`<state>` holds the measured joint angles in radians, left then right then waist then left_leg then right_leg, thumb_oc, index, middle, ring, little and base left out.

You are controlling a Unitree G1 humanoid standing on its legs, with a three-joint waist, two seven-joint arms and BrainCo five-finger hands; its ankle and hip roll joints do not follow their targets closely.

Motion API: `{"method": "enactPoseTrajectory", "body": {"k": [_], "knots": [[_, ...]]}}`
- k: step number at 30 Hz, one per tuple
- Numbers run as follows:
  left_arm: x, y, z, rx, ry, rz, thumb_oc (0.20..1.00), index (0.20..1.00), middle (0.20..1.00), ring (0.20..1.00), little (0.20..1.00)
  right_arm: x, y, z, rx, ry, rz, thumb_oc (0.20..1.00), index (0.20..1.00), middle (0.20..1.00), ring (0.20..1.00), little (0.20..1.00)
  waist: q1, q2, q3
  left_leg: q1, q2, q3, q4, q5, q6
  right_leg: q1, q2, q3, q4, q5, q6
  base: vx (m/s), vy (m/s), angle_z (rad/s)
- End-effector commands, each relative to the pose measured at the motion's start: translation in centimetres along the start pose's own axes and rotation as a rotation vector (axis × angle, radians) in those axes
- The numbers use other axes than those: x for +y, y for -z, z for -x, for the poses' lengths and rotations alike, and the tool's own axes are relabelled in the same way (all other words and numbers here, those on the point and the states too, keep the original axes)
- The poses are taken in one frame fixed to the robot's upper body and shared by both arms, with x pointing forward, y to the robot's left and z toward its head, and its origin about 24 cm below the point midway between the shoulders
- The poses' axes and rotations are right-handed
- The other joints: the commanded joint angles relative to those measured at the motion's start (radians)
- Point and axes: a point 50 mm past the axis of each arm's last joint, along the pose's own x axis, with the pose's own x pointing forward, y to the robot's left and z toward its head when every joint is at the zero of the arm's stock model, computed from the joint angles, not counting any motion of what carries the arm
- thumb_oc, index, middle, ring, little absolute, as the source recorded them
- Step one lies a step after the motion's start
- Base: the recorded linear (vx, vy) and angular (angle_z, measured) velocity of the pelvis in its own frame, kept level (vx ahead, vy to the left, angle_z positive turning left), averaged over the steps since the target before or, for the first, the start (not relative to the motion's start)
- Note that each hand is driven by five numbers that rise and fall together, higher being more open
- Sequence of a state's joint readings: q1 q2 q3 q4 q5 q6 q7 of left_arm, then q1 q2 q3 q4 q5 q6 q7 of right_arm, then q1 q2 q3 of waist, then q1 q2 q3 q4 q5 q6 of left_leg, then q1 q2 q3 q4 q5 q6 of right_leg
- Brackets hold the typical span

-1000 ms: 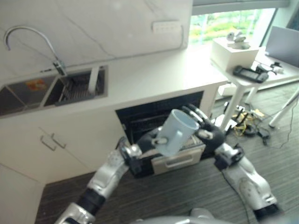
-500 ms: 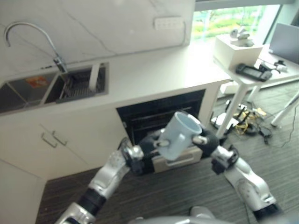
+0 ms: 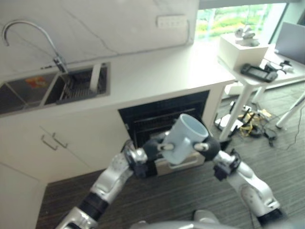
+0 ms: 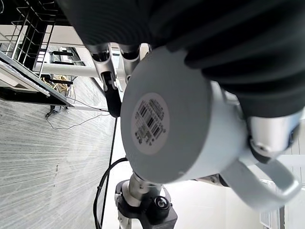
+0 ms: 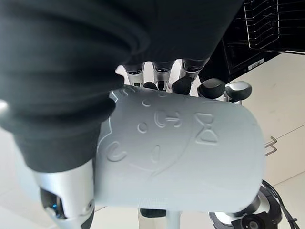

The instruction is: Place the dishes in the dishwasher.

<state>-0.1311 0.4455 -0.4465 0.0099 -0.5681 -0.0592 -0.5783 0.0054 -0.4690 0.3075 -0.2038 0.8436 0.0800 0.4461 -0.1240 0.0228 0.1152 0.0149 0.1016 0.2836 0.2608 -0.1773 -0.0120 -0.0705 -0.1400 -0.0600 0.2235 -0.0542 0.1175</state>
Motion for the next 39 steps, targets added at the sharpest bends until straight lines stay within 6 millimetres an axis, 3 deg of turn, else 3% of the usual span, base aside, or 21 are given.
{"method": "enactPoseTrajectory", "body": {"k": [1, 7, 8, 9, 22, 23, 29, 34, 37, 39], "knots": [[-0.9, -2.5, -2.0, -0.091, 0.097, -0.069, 0.200, 0.200, 0.200, 0.200, 0.200, 1.1, -2.3, -1.7, -0.091, -0.103, 0.065, 1.000, 1.000, 1.000, 1.000, 1.000, 0.021, -0.009, -0.019, -0.014, -0.019, -0.095, 0.039, -0.061, 0.013, 0.028, 0.009, -0.030, 0.077, -0.111, 0.012, 0.00, 0.000, 0.00], [-1.1, -2.2, -2.1, -0.081, 0.100, -0.064, 0.200, 0.200, 0.200, 0.200, 0.200, 1.2, -2.5, -1.9, -0.111, -0.109, 0.062, 1.000, 1.000, 1.000, 1.000, 1.000, 0.024, -0.008, -0.017, -0.014, -0.021, -0.099, 0.039, -0.062, 0.014, 0.030, 0.011, -0.029, 0.077, -0.112, 0.011, 0.00, 0.000, 0.00], [-1.1, -2.0, -2.1, -0.076, 0.098, -0.066, 0.200, 0.200, 0.200, 0.200, 0.200, 1.3, -2.6, -2.0, -0.119, -0.113, 0.065, 0.407, 0.407, 0.407, 0.407, 0.407, 0.024, -0.008, -0.017, -0.013, -0.022, -0.099, 0.039, -0.062, 0.014, 0.030, 0.011, -0.029, 0.077, -0.112, 0.010, 0.00, 0.000, 0.00], [-1.2, -2.0, -2.1, -0.072, 0.099, -0.067, 0.200, 0.200, 0.200, 0.200, 0.200, 1.4, -2.7, -2.1, -0.129, -0.112, 0.066, 0.200, 0.200, 0.200, 0.200, 0.200, 0.025, -0.007, -0.017, -0.013, -0.022, -0.099, 0.039, -0.062, 0.015, 0.030, 0.012, -0.029, 0.077, -0.113, 0.010, 0.00, 0.000, 0.00], [-1.1, -1.0, -1.9, -0.048, 0.038, -0.020, 0.200, 0.200, 0.200, 0.200, 0.200, 2.1, -2.6, -2.3, -0.170, -0.138, 0.047, 0.200, 0.200, 0.200, 0.200, 0.200, 0.028, 0.000, -0.012, -0.012, -0.023, -0.100, 0.039, -0.062, 0.016, 0.033, 0.006, -0.037, 0.077, -0.114, 0.009, 0.00, 0.000, 0.00], [-1.0, -0.8, -1.9, -0.046, 0.012, -0.009, 1.000, 1.000, 1.000, 1.000, 1.000, 2.2, -2.5, -2.3, -0.175, -0.138, 0.038, 0.200, 0.200, 0.200, 0.200, 0.200, 0.031, 0.000, -0.011, -0.012, -0.023, -0.100, 0.039, -0.061, 0.015, 0.034, 0.004, -0.041, 0.077, -0.115, 0.008, 0.00, 0.000, 0.00], [-0.4, 0.7, -0.9, 0.007, -0.122, 0.029, 1.000, 1.000, 1.000, 1.000, 1.000, 1.9, -2.6, -2.2, -0.222, -0.114, -0.015, 0.200, 0.200, 0.200, 0.200, 0.200, 0.051, 0.000, -0.010, -0.011, -0.018, -0.092, 0.039, -0.055, 0.010, 0.046, -0.015, -0.087, 0.077, -0.118, 0.009, 0.02, 0.018, 0.04], [1.0, 2.8, 1.1, 0.084, -0.331, 0.106, 1.000, 1.000, 1.000, 1.000, 1.000, 1.6, -3.2, -2.0, -0.266, -0.100, -0.019, 0.200, 0.200, 0.200, 0.200, 0.200, 0.086, -0.009, -0.005, -0.007, -0.050, -0.098, 0.039, -0.055, 0.030, 0.051, -0.044, -0.113, 0.077, -0.107, 0.014, 0.00, 0.121, 0.13], [1.5, 4.4, 2.5, 0.139, -0.420, 0.144, 1.000, 1.000, 1.000, 1.000, 1.000, 1.7, -4.0, -2.3, -0.297, -0.124, 0.003, 0.200, 0.200, 0.200, 0.200, 0.200, 0.110, -0.017, 0.017, 0.006, -0.079, -0.107, 0.039, -0.050, 0.060, 0.082, -0.053, -0.134, 0.077, -0.088, 0.017, 0.01, 0.171, 0.07], [2.1, 4.7, 3.0, 0.208, -0.451, 0.043, 1.000, 1.000, 1.000, 1.000, 1.000, 1.7, -4.7, -2.5, -0.348, -0.113, 0.022, 0.200, 0.200, 0.200, 0.200, 0.200, 0.109, 0.000, 0.052, 0.013, -0.076, -0.138, 0.039, -0.050, 0.094, 0.107, -0.024, -0.161, 0.100, -0.008, 0.024, 0.02, 0.145, 0.20]]}}
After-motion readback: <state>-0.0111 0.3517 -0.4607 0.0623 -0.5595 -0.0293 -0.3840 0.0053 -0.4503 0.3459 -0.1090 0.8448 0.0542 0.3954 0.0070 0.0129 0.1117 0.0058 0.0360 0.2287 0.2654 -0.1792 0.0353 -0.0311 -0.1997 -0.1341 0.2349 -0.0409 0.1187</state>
